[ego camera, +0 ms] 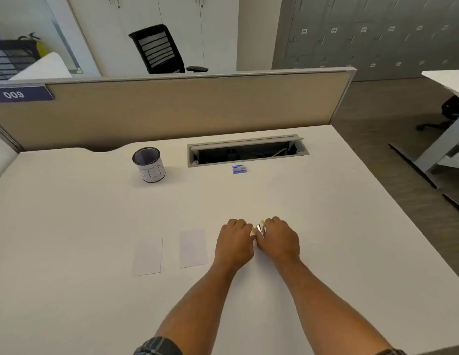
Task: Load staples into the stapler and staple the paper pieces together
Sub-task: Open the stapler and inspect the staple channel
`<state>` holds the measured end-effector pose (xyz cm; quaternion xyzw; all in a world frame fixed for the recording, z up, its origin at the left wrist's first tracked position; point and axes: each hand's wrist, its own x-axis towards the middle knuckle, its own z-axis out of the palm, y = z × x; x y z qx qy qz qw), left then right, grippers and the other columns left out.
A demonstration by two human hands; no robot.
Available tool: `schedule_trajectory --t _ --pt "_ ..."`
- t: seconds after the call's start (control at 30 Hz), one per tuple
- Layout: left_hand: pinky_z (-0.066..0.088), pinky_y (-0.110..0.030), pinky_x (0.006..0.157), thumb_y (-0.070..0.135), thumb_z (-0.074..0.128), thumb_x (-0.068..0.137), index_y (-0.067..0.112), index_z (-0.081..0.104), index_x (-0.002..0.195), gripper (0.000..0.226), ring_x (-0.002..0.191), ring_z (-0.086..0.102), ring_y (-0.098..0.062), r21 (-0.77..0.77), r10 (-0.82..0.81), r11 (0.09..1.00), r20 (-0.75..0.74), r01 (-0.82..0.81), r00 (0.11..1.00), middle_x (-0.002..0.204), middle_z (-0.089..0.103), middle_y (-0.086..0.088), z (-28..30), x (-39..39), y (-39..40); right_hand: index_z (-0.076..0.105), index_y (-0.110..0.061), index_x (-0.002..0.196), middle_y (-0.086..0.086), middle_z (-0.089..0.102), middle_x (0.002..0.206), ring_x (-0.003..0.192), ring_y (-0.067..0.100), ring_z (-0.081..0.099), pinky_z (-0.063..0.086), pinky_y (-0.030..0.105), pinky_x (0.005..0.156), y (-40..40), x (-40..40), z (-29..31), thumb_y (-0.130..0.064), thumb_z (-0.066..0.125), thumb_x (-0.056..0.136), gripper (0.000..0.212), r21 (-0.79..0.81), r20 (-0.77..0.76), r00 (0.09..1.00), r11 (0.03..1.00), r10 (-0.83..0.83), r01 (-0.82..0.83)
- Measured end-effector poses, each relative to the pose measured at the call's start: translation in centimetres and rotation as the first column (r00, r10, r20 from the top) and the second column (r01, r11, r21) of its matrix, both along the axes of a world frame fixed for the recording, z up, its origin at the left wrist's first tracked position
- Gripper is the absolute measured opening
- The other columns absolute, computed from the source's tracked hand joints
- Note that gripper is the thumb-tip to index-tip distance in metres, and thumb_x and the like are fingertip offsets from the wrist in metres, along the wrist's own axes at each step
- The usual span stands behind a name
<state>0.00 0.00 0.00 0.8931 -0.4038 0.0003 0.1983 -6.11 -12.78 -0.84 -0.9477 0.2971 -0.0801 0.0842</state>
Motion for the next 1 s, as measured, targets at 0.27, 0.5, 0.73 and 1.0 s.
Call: schedule_trajectory --t 0.27,0.5,0.73,1.0 --pt "0.042 -0.035 0.074 -0.001 0.054 0.078 0.013 0.068 0.094 0.026 0.098 0.058 -0.029 -0.02 -0.005 1.0 -0.057 0.004 0.998 0.089 0.069 -0.004 -0.8 -0.9 -0.3 0.064 -0.017 0.087 0.0 0.062 0.092 0.078 0.023 0.06 0.04 0.03 0.06 0.4 0.3 -0.1 -0.048 0.048 0.095 0.036 0.188 -0.09 0.991 0.975 -0.103 0.119" --pt "0.045 -0.033 0.075 0.002 0.048 0.076 0.018 0.066 0.092 0.029 0.1 0.057 -0.022 -0.065 0.026 0.997 -0.149 -0.036 0.988 0.087 0.069 0.003 -0.6 -1.2 -0.8 0.052 -0.017 0.069 0.002 0.063 0.074 0.061 0.022 0.053 0.03 0.03 0.049 0.5 0.4 -0.5 -0.045 0.055 0.093 0.038 0.335 -0.009 0.983 0.926 -0.182 0.174" --pt "0.052 -0.029 0.076 0.016 0.051 0.091 0.028 0.063 0.107 0.024 0.096 0.06 -0.007 -0.18 0.213 0.919 -0.523 -0.351 0.826 0.105 0.064 0.016 0.5 -1.3 -1.3 0.068 -0.02 0.068 -0.006 0.067 0.062 0.061 0.016 0.066 0.055 0.038 0.059 0.4 0.1 -0.2 -0.041 0.076 0.081 0.026 0.583 0.243 0.935 0.81 -0.257 0.071" --pt "0.061 -0.042 0.083 0.024 0.057 0.101 0.016 0.064 0.123 0.024 0.096 0.073 -0.025 -0.279 0.01 0.809 -0.873 -0.517 0.487 0.107 0.074 -0.004 1.4 0.6 -0.3 0.076 -0.022 0.078 -0.002 0.075 0.07 0.066 0.012 0.072 0.06 0.03 0.066 0.8 -0.5 0.2 -0.035 0.08 0.081 0.014 0.775 0.372 0.91 0.601 -0.182 -0.196"
